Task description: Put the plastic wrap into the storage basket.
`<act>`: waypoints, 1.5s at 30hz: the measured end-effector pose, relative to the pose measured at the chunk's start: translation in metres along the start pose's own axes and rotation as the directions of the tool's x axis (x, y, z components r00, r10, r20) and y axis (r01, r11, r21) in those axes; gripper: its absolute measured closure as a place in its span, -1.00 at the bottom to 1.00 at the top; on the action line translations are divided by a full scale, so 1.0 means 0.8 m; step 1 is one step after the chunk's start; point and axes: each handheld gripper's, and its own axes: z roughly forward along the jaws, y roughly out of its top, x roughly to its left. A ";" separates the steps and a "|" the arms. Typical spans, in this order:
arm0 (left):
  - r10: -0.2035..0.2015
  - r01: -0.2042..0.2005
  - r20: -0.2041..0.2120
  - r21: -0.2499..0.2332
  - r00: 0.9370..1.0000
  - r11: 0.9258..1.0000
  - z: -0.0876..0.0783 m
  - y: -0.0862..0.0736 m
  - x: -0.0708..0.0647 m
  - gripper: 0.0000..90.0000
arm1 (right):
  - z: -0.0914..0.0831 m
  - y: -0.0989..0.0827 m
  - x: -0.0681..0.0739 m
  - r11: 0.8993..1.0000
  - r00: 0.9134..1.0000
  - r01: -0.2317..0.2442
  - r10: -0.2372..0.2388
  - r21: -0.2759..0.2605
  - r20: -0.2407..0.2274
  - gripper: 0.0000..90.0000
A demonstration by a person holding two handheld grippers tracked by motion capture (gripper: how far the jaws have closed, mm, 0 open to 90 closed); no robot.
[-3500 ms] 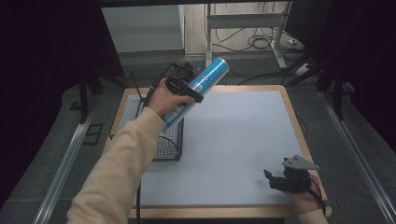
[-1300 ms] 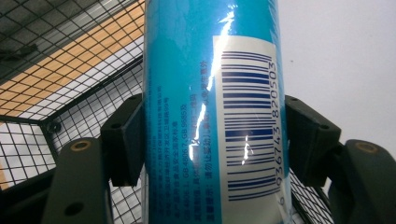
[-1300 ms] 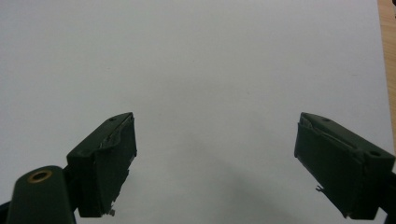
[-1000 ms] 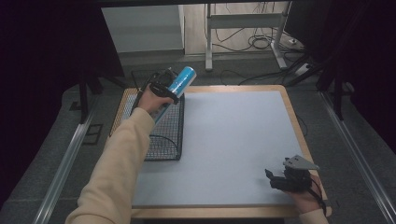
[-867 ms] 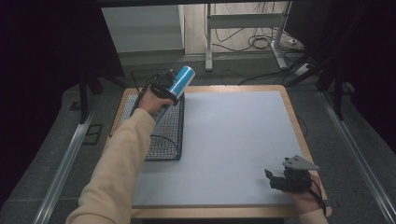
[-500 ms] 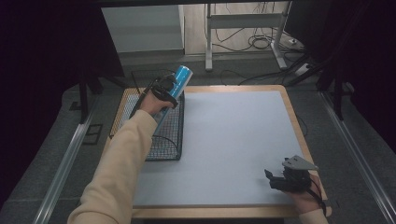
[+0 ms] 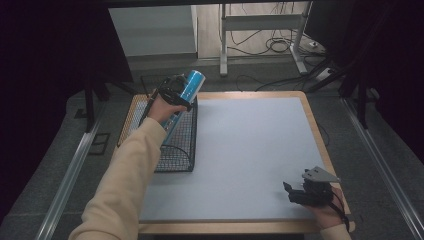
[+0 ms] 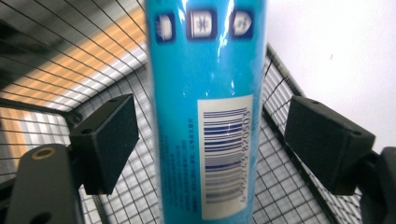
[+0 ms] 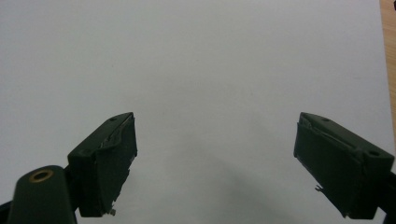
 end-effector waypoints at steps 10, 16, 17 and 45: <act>0.027 -0.014 0.112 -0.110 0.993 0.994 -0.060 -0.022 -0.028 -0.63 | -0.002 0.001 0.001 1.000 1.000 -0.004 0.004 -0.008 0.007 -0.70; 0.113 -0.078 0.187 -0.184 0.976 0.980 -0.104 -0.048 -0.064 -0.63 | -0.002 0.002 0.002 1.000 1.000 -0.001 0.001 -0.009 0.005 -0.70; 0.113 -0.078 0.187 -0.184 0.976 0.980 -0.104 -0.048 -0.064 -0.63 | -0.002 0.002 0.002 1.000 1.000 -0.001 0.001 -0.009 0.005 -0.70; 0.266 -0.156 0.364 -0.305 0.893 0.940 -0.080 -0.215 -0.201 -0.61 | -0.002 0.004 0.011 1.000 1.000 0.021 -0.022 -0.016 -0.009 -0.70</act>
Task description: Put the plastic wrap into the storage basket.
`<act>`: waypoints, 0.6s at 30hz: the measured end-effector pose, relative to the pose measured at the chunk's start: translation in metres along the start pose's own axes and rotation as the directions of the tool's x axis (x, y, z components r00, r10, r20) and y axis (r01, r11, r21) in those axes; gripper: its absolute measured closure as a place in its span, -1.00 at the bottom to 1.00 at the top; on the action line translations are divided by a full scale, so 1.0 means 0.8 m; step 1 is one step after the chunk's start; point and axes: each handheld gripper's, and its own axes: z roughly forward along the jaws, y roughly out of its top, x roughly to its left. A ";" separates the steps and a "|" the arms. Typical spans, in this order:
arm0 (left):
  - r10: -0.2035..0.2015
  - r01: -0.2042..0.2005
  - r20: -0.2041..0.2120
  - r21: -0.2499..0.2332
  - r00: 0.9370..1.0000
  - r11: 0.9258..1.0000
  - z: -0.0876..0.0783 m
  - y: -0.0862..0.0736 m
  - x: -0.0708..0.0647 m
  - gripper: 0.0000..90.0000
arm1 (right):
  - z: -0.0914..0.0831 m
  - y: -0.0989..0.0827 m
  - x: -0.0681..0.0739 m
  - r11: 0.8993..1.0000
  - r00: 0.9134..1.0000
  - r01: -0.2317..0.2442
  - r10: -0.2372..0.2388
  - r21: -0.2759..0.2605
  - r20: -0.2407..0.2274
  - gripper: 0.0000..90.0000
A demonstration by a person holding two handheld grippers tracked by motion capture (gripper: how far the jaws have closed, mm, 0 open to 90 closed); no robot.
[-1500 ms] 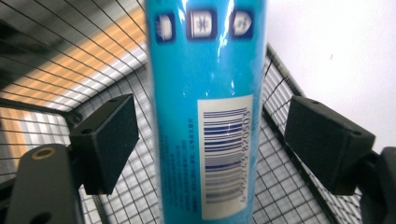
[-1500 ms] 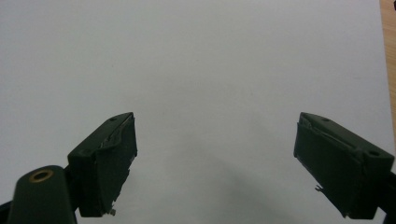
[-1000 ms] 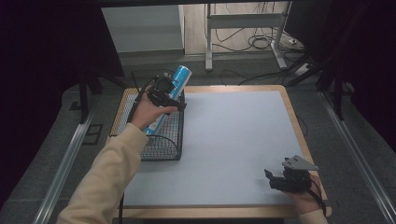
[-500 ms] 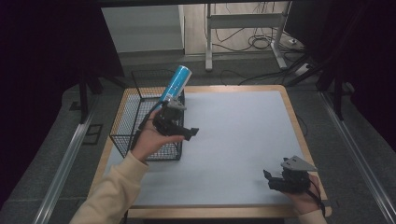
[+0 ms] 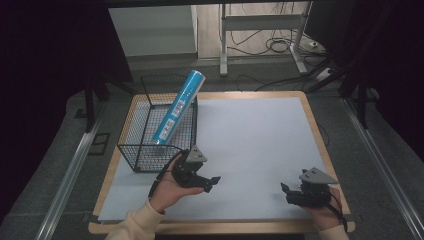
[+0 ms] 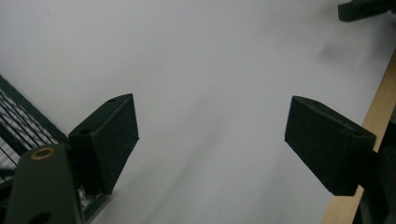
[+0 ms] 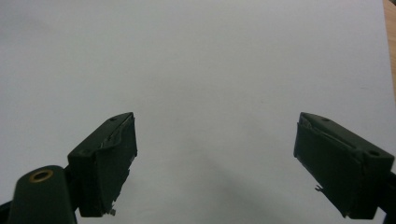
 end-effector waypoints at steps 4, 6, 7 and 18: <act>-0.013 0.013 -0.011 0.022 1.000 1.000 0.007 -0.020 -0.001 -0.61 | 0.000 0.000 0.000 1.000 1.000 0.005 -0.005 -0.001 -0.001 -0.70; -0.019 0.019 -0.018 0.034 1.000 0.999 0.011 -0.025 0.001 -0.61 | 0.000 0.000 0.000 1.000 1.000 0.004 -0.004 -0.001 0.001 -0.70; -0.024 0.024 -0.020 0.037 1.000 0.999 0.013 -0.027 0.001 -0.61 | 0.001 -0.001 0.000 1.000 1.000 0.002 -0.002 -0.002 0.000 -0.70; -0.031 0.032 -0.020 0.036 0.999 0.999 0.016 -0.030 0.005 -0.62 | 0.001 0.001 0.001 1.000 1.000 0.011 -0.011 -0.019 -0.008 -0.70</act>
